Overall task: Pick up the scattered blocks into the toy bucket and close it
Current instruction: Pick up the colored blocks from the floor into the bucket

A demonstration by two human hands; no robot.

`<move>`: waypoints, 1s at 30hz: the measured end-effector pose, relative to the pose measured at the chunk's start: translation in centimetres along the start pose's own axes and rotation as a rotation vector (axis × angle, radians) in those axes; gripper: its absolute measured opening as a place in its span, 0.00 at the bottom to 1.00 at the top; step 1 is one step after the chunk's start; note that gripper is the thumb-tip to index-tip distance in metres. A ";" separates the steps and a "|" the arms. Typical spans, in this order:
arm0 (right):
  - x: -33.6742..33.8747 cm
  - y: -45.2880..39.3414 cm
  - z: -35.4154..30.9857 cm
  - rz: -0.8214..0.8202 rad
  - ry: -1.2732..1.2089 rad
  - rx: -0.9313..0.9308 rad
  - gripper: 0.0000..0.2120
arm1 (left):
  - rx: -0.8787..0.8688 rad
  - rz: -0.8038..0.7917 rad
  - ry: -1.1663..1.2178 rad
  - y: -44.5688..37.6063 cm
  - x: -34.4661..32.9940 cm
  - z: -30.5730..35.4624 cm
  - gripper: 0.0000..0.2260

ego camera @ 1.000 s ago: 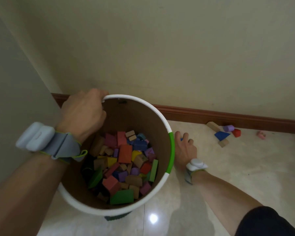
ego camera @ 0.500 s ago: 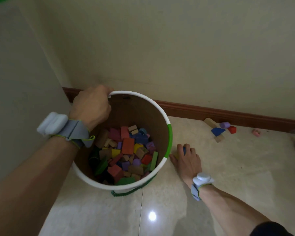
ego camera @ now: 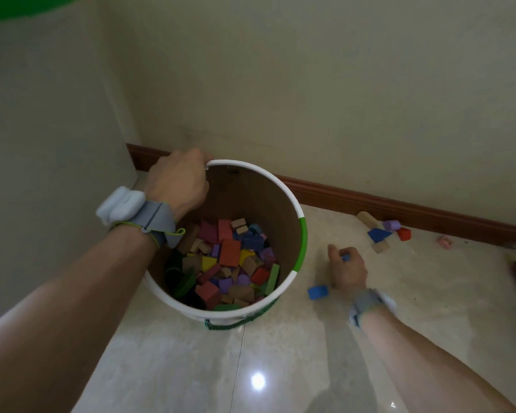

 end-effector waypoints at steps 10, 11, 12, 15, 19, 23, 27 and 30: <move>1.1 6.1 -9.0 -0.786 -1.451 -0.058 0.21 | 0.044 0.012 0.025 0.8 0.3 0.5 0.14; 1.5 7.1 -10.7 -0.813 -1.460 -0.020 0.23 | 0.040 0.012 0.027 0.8 0.4 0.6 0.14; 1.8 8.2 -12.5 -0.840 -1.464 0.016 0.23 | 0.036 0.010 0.027 0.9 0.4 0.6 0.14; 2.2 11.9 -18.0 -0.953 -1.385 0.116 0.18 | 0.026 0.004 0.021 1.1 0.5 0.5 0.14; 1.0 17.0 -22.8 -1.080 -1.062 0.273 0.12 | 0.032 0.014 0.033 1.3 0.7 0.6 0.14; -1.1 19.7 -23.2 -0.904 -0.524 0.458 0.09 | 0.043 0.021 0.024 1.3 0.8 0.7 0.13; -2.8 20.8 -22.4 -0.856 -0.236 0.578 0.06 | 0.039 0.026 0.027 1.3 0.8 0.7 0.14; -3.1 20.6 -22.1 -0.830 -0.121 0.626 0.05 | 0.037 0.033 0.030 1.4 0.8 0.8 0.14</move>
Point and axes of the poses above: each hand's wrist, its own y-axis away from the middle knuckle, its own x-axis out of the back of the hand, z = x × y, the point moved 7 cm from there along -y, towards the middle knuckle, and after that the axes turned 11 degrees about -z, right-handed, at the moved point
